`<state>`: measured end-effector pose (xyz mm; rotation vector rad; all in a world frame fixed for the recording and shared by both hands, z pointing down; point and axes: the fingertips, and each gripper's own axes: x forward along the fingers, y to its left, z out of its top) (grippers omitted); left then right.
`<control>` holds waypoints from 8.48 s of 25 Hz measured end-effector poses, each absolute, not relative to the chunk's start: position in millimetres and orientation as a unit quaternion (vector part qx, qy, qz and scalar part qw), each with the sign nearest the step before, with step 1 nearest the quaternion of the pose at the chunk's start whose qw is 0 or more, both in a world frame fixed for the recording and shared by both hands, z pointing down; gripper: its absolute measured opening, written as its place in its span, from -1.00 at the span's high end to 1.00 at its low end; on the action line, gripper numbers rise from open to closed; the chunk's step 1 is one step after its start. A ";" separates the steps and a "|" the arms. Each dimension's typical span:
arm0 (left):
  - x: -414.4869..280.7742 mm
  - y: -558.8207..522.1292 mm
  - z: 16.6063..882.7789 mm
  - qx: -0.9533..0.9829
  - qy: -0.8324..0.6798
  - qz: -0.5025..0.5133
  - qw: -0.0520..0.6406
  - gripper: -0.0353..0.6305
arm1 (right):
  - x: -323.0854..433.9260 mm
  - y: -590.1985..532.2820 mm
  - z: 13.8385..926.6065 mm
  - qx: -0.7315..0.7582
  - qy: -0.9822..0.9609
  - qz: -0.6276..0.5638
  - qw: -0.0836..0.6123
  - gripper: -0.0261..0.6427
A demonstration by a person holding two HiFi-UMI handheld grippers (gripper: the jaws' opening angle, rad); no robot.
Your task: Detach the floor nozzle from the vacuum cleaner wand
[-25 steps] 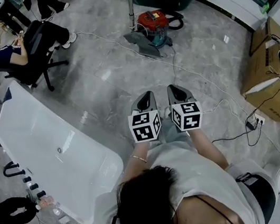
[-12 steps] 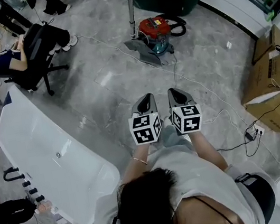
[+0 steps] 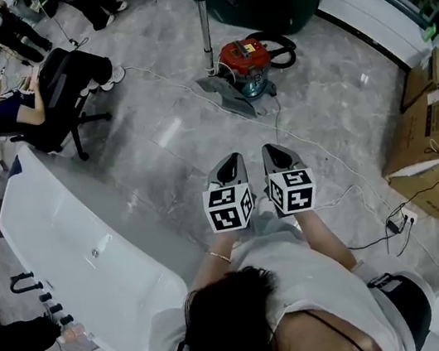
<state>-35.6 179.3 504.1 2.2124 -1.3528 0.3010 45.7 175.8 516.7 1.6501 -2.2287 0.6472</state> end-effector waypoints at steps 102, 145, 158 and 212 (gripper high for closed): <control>27.4 -37.2 503.1 0.809 -0.531 0.095 0.231 0.87 | 101.0 -33.8 516.4 0.561 -0.790 0.195 0.152 0.88; -28.7 -198.0 510.1 0.843 -0.481 0.113 0.213 0.87 | 32.0 -180.1 527.9 0.532 -0.799 0.233 0.155 0.87; -38.3 -214.6 504.2 0.854 -0.467 0.099 0.208 0.87 | 30.9 -189.6 523.3 0.564 -0.780 0.227 0.146 0.87; -15.5 -293.9 495.1 0.842 -0.499 0.092 0.185 0.87 | 60.3 -275.2 438.4 0.514 -0.838 0.158 0.096 0.25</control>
